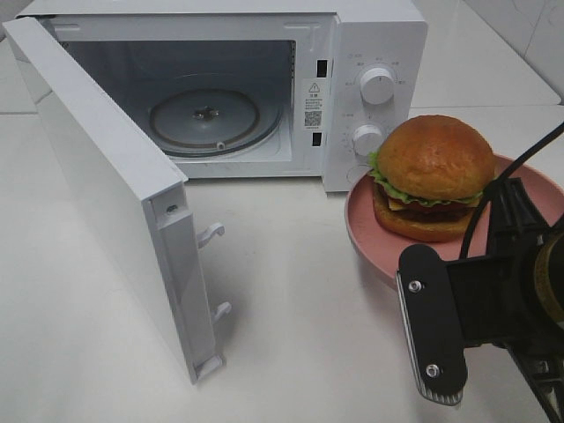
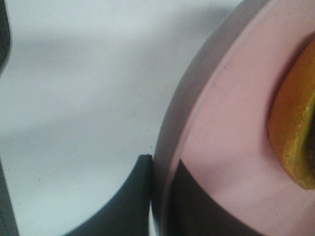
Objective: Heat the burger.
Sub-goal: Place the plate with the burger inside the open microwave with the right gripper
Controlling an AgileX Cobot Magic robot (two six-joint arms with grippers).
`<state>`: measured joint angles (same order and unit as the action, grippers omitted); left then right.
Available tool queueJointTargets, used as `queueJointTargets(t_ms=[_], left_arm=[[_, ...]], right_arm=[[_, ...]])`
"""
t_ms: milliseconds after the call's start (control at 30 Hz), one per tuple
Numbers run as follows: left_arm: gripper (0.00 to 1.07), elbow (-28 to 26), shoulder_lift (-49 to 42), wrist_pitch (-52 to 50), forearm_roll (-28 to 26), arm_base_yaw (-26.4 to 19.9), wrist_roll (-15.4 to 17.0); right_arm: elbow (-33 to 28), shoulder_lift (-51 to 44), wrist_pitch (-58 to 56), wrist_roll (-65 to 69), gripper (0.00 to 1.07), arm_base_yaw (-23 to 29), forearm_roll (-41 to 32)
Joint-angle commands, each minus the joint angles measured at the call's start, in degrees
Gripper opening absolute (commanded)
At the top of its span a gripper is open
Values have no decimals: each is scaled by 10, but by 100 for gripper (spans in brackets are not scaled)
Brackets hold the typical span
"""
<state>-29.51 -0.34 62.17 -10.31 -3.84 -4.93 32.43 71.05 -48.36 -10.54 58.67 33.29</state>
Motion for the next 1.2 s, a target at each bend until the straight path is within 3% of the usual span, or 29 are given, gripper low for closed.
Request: queueJointTargets(t_ms=[33,700,1200], left_arm=[[98,0,-9,-7,-1,-1,3],[98,0,-9,-7,-1,-1,3],[98,0,-9,-7,-1,-1,3]], right_arm=[[-1,-7,26,-36,1,2,32],[-1,-7,95,-114,0,-1,13],[-1,-7,195,-352,0,-104,-70]])
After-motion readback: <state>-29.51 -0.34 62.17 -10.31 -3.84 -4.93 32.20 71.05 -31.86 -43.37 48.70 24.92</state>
